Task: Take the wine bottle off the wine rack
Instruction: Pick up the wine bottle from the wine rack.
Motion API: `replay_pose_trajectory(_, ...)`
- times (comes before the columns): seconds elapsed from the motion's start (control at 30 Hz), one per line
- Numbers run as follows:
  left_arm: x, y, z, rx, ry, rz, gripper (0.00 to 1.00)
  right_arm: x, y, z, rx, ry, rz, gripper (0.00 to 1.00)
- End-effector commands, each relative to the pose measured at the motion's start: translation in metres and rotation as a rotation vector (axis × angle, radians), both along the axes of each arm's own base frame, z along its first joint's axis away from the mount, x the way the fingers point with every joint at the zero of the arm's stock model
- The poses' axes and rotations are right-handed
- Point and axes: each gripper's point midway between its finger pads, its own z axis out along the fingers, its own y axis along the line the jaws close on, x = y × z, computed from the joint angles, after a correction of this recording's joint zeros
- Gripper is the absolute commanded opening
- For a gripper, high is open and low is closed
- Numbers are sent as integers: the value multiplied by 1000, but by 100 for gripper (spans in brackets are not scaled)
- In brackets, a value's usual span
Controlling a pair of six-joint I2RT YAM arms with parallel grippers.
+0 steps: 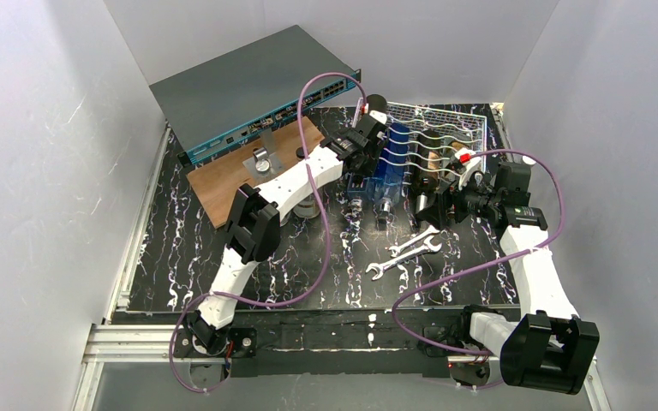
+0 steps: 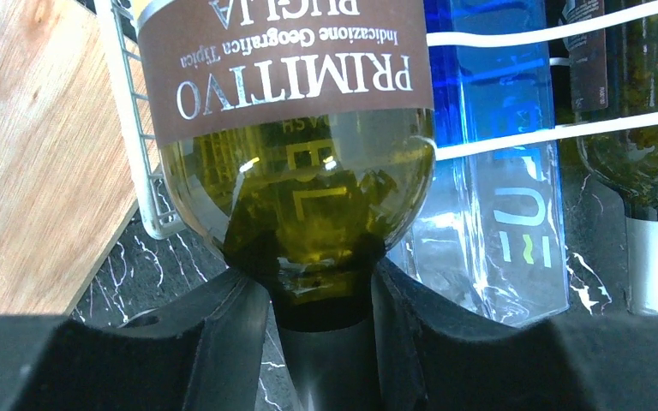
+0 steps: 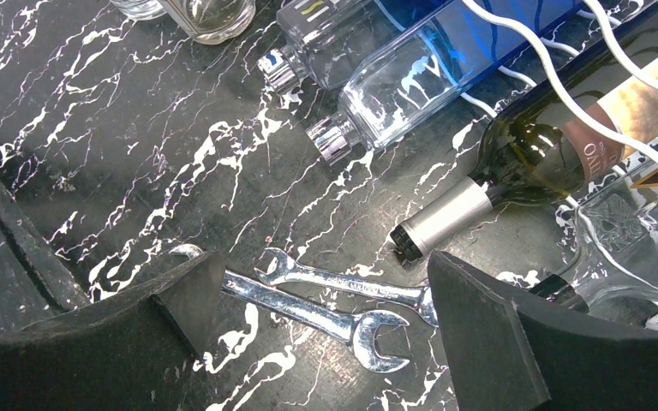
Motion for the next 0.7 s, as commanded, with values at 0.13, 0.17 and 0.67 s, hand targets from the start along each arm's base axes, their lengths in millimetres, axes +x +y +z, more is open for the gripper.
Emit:
replay_pose_trajectory(0.13, 7, -2, 5, -10, -20, 13, 41, 3, -1, 8, -16, -52, 5, 98)
replay_pose_trajectory(0.17, 7, -2, 4, -8, -19, 13, 41, 2, -1, 8, -16, -52, 5, 98)
replay_pose_trajectory(0.67, 7, 0, 4, -7, -17, 15, 16, 3, -2, 8, -24, -58, 2, 99)
